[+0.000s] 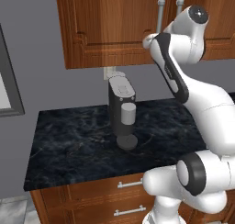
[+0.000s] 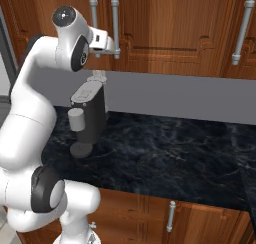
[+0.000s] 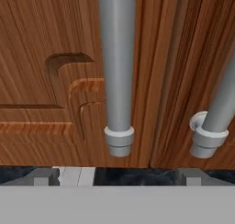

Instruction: Move the bowls from the cabinet to the plates on the dining table.

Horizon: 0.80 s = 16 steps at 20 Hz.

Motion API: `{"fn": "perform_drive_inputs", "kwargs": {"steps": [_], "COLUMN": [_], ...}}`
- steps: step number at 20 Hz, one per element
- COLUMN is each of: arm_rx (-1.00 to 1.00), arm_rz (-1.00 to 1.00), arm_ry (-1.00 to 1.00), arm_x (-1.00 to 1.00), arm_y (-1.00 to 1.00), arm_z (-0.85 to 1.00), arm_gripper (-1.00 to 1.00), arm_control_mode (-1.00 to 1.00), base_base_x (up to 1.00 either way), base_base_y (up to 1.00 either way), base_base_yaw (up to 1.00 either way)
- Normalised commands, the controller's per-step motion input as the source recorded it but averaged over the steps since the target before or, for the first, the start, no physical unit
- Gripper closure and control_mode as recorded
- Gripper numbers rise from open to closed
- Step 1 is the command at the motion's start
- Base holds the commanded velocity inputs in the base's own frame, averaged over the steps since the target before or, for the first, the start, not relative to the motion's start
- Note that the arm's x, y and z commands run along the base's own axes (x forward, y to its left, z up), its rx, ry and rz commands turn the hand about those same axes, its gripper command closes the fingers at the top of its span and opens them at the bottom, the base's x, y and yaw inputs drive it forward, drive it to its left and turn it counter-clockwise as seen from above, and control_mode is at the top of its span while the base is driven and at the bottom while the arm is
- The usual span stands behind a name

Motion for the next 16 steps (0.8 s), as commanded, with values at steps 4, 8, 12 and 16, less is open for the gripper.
{"fn": "perform_drive_inputs", "kwargs": {"steps": [4, 8, 12, 16], "arm_rx": [0.00, 0.00, 0.00, 0.00], "arm_rz": [0.00, 0.00, 0.00, 0.00], "arm_ry": [0.12, 0.09, 0.05, 0.00], "arm_x": [0.44, 0.44, 0.43, 0.40], "arm_y": [0.00, 0.00, 0.00, 0.00], "arm_z": [0.00, 0.00, 0.00, 0.00], "arm_gripper": [-1.00, -1.00, -1.00, -1.00], "arm_control_mode": [-1.00, -1.00, -1.00, -1.00], "base_base_x": [0.00, 0.00, 0.00, 0.00], "base_base_y": [0.00, 0.00, 0.00, 0.00], "base_base_yaw": [0.00, 0.00, 0.00, 0.00]}}
